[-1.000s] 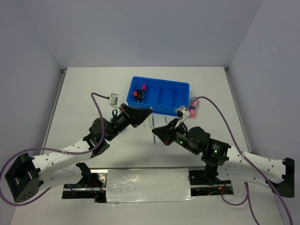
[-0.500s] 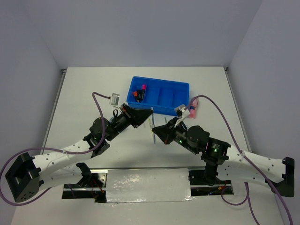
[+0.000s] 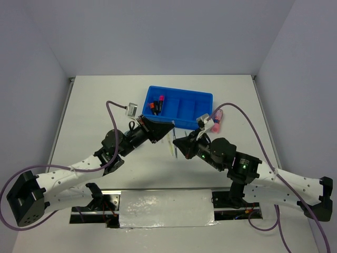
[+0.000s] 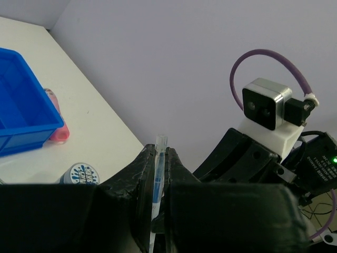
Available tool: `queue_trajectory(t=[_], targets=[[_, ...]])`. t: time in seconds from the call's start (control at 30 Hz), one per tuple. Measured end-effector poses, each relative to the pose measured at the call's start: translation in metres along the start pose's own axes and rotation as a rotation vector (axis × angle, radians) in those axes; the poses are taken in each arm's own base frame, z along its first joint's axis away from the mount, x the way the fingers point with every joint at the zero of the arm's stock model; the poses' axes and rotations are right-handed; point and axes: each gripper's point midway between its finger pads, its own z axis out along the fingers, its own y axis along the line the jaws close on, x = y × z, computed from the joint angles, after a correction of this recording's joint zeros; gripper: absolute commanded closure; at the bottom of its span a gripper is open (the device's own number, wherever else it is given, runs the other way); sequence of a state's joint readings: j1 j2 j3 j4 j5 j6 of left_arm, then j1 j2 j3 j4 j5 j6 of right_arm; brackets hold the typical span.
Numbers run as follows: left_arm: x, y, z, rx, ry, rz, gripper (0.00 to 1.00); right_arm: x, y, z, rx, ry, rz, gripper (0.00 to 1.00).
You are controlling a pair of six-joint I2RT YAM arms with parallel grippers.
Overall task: Sort the stationery into containers
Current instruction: Close the pen cap on the pen.
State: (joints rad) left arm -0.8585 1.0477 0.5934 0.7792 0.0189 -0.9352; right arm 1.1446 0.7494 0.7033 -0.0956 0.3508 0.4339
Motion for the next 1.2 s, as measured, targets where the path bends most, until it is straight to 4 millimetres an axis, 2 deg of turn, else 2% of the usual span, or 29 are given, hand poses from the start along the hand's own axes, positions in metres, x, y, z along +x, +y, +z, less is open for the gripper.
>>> queue_trajectory(t=[0.23,0.33,0.37,0.43,0.57,0.63,0.67,0.73,0.77,0.8,0.83,0.87,0.9,0.97,1.0,1.07,1.1,1.2], targets=[[-0.003,-0.006,0.005,0.019,0.007,0.051,0.86,-0.014,-0.001,-0.001,0.019,0.000,-0.061,1.00],[-0.005,-0.011,0.008,0.028,0.010,0.087,0.67,-0.020,-0.001,-0.002,0.019,-0.004,-0.082,1.00],[-0.006,-0.013,0.008,0.031,0.012,0.096,0.56,-0.021,0.000,-0.003,0.016,-0.005,-0.089,1.00],[0.003,-0.012,0.007,0.030,0.052,0.106,0.54,-0.027,0.004,-0.002,-0.005,-0.025,-0.096,1.00],[0.020,-0.007,0.003,0.017,0.121,0.115,0.61,-0.031,0.010,-0.002,-0.033,-0.037,-0.100,1.00],[0.021,-0.007,0.003,0.020,0.130,0.120,0.76,-0.030,0.010,-0.001,-0.033,-0.034,-0.100,1.00],[0.021,-0.009,0.003,0.028,0.134,0.125,0.91,-0.030,0.010,-0.001,-0.030,-0.032,-0.101,1.00],[0.022,-0.010,0.003,0.033,0.141,0.138,1.00,-0.029,0.009,-0.001,-0.028,-0.031,-0.101,1.00],[0.022,-0.011,0.003,0.038,0.143,0.142,1.00,-0.030,0.009,0.000,-0.029,-0.033,-0.101,0.96],[0.022,-0.011,0.002,0.042,0.145,0.148,1.00,-0.030,0.010,0.000,-0.032,-0.033,-0.100,0.77],[0.022,-0.012,0.002,0.049,0.149,0.159,1.00,-0.030,0.010,-0.001,-0.035,-0.032,-0.099,0.64],[0.023,-0.014,0.001,0.057,0.154,0.164,1.00,-0.029,0.012,-0.001,-0.048,-0.032,-0.100,0.56],[0.024,-0.015,0.000,0.069,0.163,0.174,1.00,-0.028,0.014,-0.001,-0.065,-0.029,-0.100,0.53],[0.027,-0.021,-0.003,0.103,0.182,0.200,1.00,-0.025,0.019,-0.003,-0.099,-0.022,-0.103,0.53],[0.028,-0.024,-0.004,0.125,0.192,0.214,1.00,-0.023,0.021,-0.004,-0.113,-0.016,-0.103,0.58],[0.028,-0.033,-0.008,0.171,0.204,0.240,1.00,-0.021,0.028,-0.004,-0.153,-0.014,-0.099,0.78],[0.028,-0.038,-0.010,0.193,0.206,0.250,1.00,-0.020,0.030,-0.004,-0.167,-0.014,-0.100,0.91],[0.023,-0.047,-0.014,0.236,0.195,0.278,1.00,-0.024,0.037,-0.006,-0.201,-0.025,-0.089,0.92]])
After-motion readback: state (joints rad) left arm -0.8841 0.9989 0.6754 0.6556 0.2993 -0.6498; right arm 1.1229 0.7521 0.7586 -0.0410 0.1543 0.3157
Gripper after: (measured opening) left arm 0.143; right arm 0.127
